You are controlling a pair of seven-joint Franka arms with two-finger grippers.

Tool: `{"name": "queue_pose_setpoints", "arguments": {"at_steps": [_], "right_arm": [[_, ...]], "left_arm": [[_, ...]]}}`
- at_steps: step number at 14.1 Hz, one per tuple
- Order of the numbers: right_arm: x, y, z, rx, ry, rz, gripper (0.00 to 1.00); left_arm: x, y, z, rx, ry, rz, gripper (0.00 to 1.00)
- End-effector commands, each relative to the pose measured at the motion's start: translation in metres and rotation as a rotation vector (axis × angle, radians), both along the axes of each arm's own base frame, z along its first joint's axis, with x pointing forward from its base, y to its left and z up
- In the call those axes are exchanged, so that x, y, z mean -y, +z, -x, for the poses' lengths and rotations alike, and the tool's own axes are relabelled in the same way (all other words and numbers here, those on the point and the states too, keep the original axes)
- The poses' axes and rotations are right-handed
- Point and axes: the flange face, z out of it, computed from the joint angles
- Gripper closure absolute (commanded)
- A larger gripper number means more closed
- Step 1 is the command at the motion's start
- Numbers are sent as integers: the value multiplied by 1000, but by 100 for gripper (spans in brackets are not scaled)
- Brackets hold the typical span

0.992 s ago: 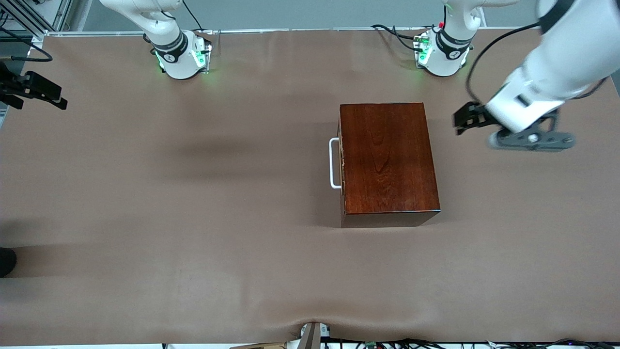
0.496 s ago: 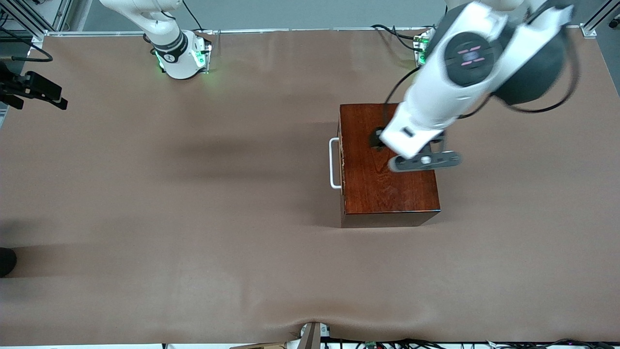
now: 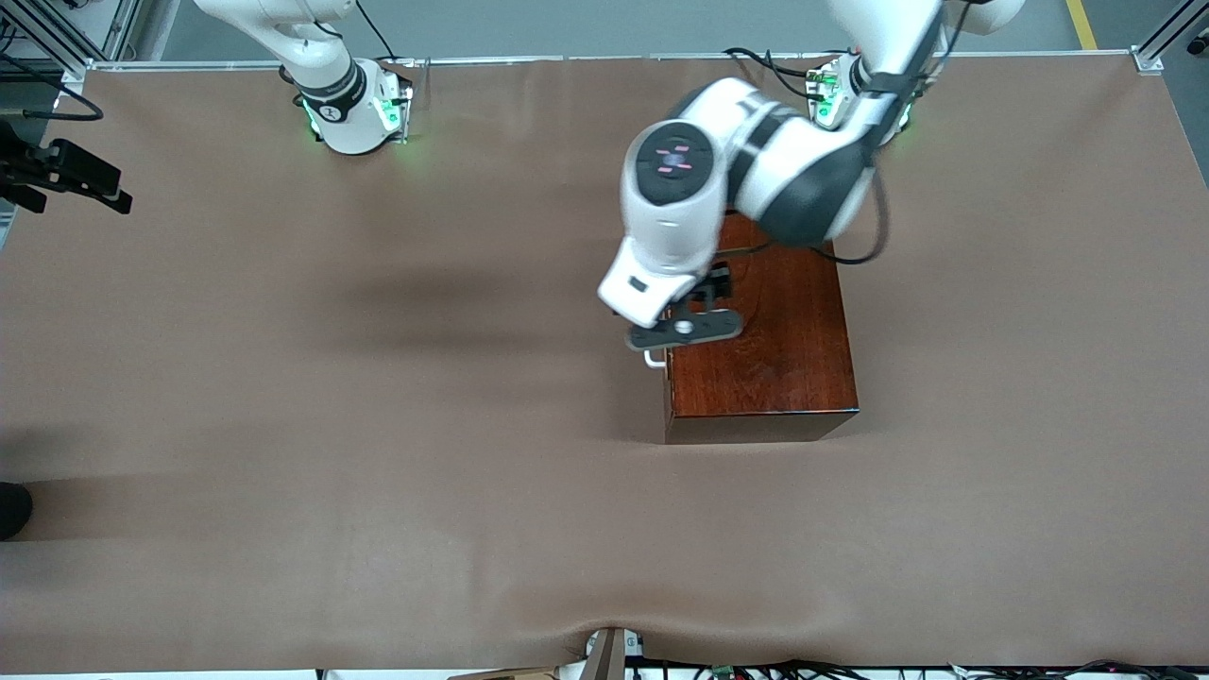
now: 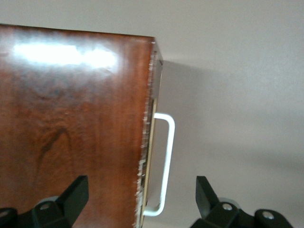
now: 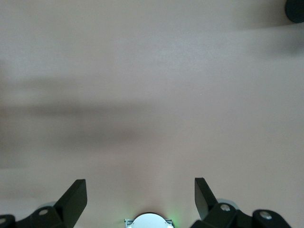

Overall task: Open drawer, take yellow block, close drawer
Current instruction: 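Lower the left gripper and hook the white drawer handle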

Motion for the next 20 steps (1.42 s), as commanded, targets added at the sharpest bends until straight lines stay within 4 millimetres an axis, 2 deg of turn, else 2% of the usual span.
{"name": "queue_pose_setpoints", "arguments": {"at_steps": [1,2,5,6,10,12,15,20], "right_arm": [[0,1,0,-5,-2,-4,0],[0,2,-1,-3,-3,-4,0],[0,2,-1,-3,-2,-4,0],[0,2,-1,-3,-2,-4,0],[-1,2,-1,-2,1,-4,0],[0,2,-1,-3,0,-4,0],[-1,2,-1,-2,1,-4,0],[-2,2,-1,-2,3,-2,0]], "left_arm": [[38,-8,7,76,5,-34,0],[45,-21,8,75,2,-41,0],[55,-27,10,101,-15,-28,0],[64,-32,19,102,-36,-36,0],[84,-79,36,80,-84,-99,0],[92,-89,45,96,-116,-132,0],[94,-101,49,100,-150,-172,0],[94,-132,64,62,-246,-309,0]]}}
